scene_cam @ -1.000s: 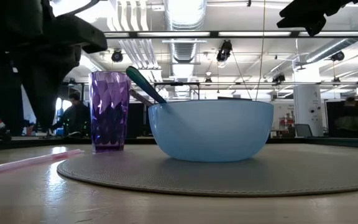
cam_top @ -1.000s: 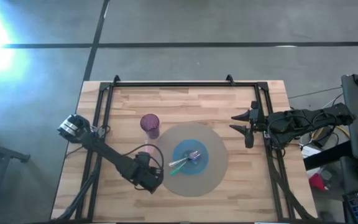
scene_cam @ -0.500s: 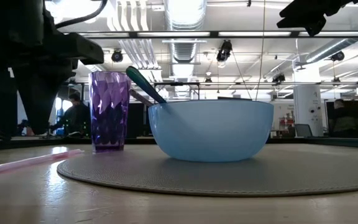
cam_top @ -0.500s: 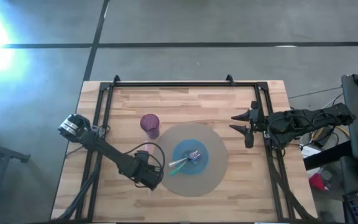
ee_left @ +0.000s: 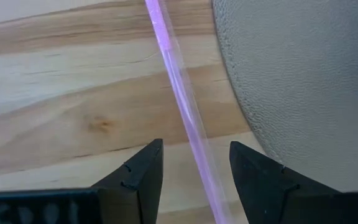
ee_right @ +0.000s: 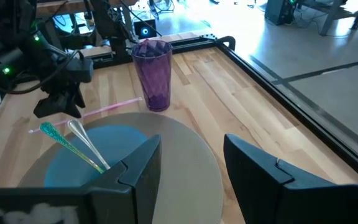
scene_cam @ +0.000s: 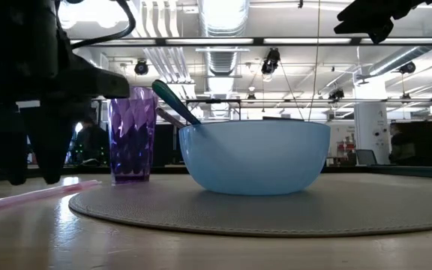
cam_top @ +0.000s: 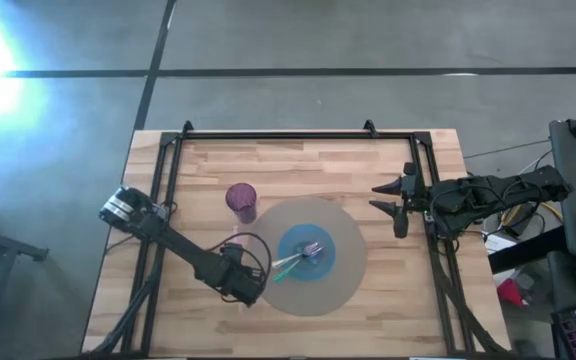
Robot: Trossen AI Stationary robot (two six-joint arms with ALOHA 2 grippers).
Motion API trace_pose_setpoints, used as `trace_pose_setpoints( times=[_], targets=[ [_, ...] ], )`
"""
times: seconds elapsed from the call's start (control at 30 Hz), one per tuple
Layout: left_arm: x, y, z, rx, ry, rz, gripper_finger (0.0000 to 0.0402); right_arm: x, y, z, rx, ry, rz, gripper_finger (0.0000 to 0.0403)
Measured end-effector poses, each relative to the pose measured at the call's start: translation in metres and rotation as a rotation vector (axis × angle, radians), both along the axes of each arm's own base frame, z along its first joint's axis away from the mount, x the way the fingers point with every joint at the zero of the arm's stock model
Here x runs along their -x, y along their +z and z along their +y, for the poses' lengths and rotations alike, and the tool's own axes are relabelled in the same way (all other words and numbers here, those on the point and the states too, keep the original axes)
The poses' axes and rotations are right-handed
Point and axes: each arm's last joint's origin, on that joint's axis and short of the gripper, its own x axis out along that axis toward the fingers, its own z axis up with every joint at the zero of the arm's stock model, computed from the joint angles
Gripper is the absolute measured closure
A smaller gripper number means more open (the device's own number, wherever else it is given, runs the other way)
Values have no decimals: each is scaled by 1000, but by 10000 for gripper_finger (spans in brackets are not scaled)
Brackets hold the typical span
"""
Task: Pick & Place Utensil
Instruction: Put the straw in the violet cup
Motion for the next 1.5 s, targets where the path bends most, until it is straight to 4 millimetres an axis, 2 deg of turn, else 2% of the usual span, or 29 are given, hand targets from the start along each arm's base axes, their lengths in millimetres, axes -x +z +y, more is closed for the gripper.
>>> trace_pose_setpoints(
  times=[0.4,0.83,1.13,1.3,1.5],
  targets=[
    [-1,-1,1,2,-5,7,226,0,0,0,0,0,0,234],
    [-1,-1,0,22,-30,14,262,0,0,0,0,0,0,234],
    [-2,-1,1,21,-39,10,266,0,0,0,-1,-1,0,234],
    [-4,-12,1,18,-47,13,266,0,0,0,-1,-1,-1,234],
    [-5,-15,1,10,-48,23,266,0,0,0,-1,-1,-2,234]
  ],
)
